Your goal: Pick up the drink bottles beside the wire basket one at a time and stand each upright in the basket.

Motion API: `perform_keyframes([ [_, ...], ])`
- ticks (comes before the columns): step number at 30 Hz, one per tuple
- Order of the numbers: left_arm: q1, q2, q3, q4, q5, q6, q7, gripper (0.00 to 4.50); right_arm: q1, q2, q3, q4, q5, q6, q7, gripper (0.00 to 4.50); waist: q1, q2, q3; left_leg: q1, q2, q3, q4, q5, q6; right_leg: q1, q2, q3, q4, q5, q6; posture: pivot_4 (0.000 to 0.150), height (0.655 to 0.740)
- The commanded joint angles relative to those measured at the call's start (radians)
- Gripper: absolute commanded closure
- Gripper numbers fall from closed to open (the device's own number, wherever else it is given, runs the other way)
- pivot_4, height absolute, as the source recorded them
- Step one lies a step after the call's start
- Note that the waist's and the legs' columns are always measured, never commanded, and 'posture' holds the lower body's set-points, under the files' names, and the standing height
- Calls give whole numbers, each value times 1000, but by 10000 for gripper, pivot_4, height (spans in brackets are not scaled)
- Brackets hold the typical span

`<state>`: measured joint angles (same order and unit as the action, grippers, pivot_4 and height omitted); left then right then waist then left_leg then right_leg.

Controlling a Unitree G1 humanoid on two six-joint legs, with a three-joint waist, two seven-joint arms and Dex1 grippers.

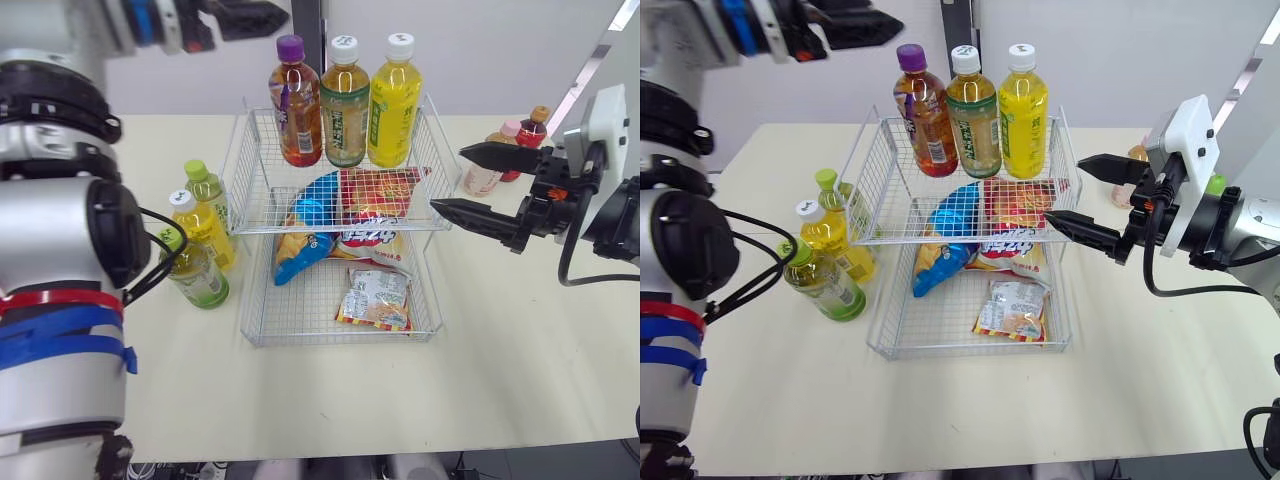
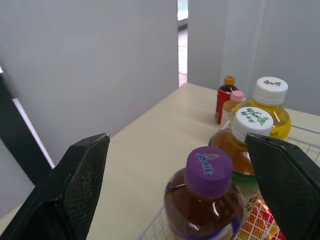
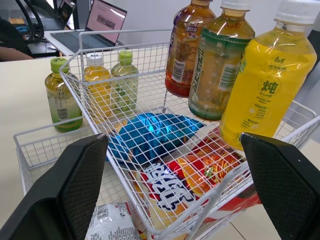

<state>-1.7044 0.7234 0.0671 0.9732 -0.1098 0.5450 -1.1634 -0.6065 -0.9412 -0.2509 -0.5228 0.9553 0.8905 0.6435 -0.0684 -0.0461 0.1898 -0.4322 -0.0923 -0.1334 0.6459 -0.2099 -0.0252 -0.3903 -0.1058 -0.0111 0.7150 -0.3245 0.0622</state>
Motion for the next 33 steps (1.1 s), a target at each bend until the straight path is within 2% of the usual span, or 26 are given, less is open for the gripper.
perform_keyframes([
  [1, 56, 58, 24, -179, -46, 97, -19, 171, -24, 0, -7, 5, -19, -41, 25, 0, 0, 0, 0, 0, 0, 0, 0, 0, 0, 0, 0, 0, 0, 0, 0, 1500, 7400],
  [4, 212, 136, 83, -430, -119, 223, -17, 171, -40, 10, 15, 24, -35, -60, 50, 0, -6, 0, 0, 1, 0, 0, 0, 0, 0, 0, 0, 0, 1, 0, 0, 1500, 7400],
  [7, 372, 188, 181, -665, -202, 359, 44, 171, -56, 16, 40, 44, -52, -73, 80, 0, -13, 0, 0, 1, 1, -2, 1, 0, 0, 0, 0, 0, 1, 0, 0, 1500, 7400],
  [12, 640, 268, 331, -959, -312, 531, 110, 171, -91, 25, 86, 89, -99, -114, 146, 0, -15, 1, 0, 1, 1, -1, 0, 0, 0, 1, 0, 1, 0, 0, 0, 1500, 7400],
  [21, 1052, 362, 637, -1229, -458, 690, 142, 171, -122, 61, 140, 133, -126, -155, 259, 0, -3, 1, -1, 2, 1, -1, 0, 0, 0, 1, 0, 1, 0, 0, -1, 1500, 7400],
  [27, 1284, 326, 811, -1363, -531, 735, 168, 171, -143, 79, 178, 153, -124, -167, 350, 0, 13, 1, -1, 3, 3, -1, -1, 0, 0, 2, 0, 2, -1, 1, -2, 1500, 7400],
  [33, 1524, 215, 934, -1487, -566, 712, 207, 171, -171, 96, 219, 164, -128, -176, 434, 0, 20, 2, -1, 4, 4, 0, -1, 0, 0, 2, -2, 2, -3, 2, -3, 1500, 7400],
])
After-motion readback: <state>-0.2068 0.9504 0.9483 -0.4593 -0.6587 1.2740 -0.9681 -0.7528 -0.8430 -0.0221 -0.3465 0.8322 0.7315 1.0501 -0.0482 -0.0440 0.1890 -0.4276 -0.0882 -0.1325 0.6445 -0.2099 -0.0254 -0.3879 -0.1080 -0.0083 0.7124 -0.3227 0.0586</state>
